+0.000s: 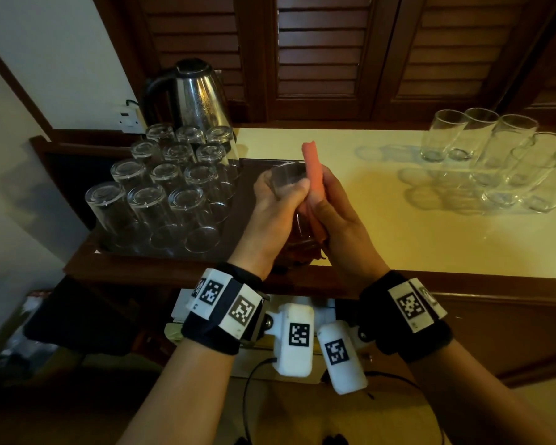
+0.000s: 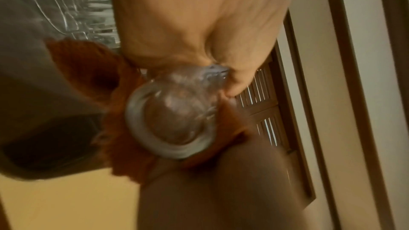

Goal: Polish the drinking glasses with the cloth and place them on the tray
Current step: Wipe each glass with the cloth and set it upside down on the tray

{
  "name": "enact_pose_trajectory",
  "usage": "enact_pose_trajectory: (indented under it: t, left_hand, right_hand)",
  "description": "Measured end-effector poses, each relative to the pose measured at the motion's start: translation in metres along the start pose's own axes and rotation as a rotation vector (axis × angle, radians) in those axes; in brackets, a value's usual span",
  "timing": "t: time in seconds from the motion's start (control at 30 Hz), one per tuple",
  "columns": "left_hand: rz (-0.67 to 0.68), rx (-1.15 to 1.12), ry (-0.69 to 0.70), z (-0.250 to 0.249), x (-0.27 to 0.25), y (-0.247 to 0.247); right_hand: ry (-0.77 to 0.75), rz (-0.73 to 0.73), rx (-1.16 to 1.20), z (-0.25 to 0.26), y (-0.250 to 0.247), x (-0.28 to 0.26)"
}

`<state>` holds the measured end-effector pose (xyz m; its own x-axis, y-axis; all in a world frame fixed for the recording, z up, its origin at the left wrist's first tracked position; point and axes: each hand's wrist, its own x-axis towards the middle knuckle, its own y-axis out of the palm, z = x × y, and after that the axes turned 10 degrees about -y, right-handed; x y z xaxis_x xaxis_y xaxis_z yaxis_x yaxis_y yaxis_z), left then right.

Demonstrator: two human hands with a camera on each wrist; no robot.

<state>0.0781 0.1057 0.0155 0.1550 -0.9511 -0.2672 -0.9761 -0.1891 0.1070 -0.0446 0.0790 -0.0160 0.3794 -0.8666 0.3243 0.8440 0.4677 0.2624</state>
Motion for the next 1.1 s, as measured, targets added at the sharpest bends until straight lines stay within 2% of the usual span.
enact_pose_trajectory:
  t: [0.2,0.33,0.43,0.53,0.7,0.8,0.93,1.03,1.1]
  left_hand:
    - [0.1,-0.115,-0.032,0.009,-0.002,-0.007]
    - [0.056,-0.139,-0.051,0.008,-0.003,-0.008]
    - [0.032,-0.074,-0.022,0.008,-0.003,-0.006]
    - [0.009,-0.005,-0.009,0.007,-0.003,-0.005]
    - [0.069,-0.022,-0.016,0.01,-0.003,-0.01]
    - [-0.003,0.028,-0.009,0.009,0.0,-0.01]
    - [0.016,0.1,0.014,0.011,0.0,-0.001]
    - [0.002,0.069,0.016,0.013,0.0,0.002]
    - [0.055,0.008,-0.012,0.015,0.001,0.0]
  right_hand:
    - [0.088,-0.024,0.293,0.003,-0.004,-0.006]
    - [0.044,-0.066,0.099,0.006,-0.004,-0.004]
    - [-0.006,-0.05,-0.011,0.006,-0.003,-0.006]
    - [-0.013,-0.03,0.04,0.004,0.0,-0.007]
    - [0.082,-0.073,0.297,0.004,-0.005,-0.003]
    - [0.055,-0.12,0.16,0.004,-0.007,0.0]
    - [0.037,-0.085,0.093,-0.004,-0.004,0.001]
    - [0.098,-0.056,0.241,-0.003,-0.004,-0.001]
    - [0.152,-0.078,0.379,0.0,-0.006,-0.001]
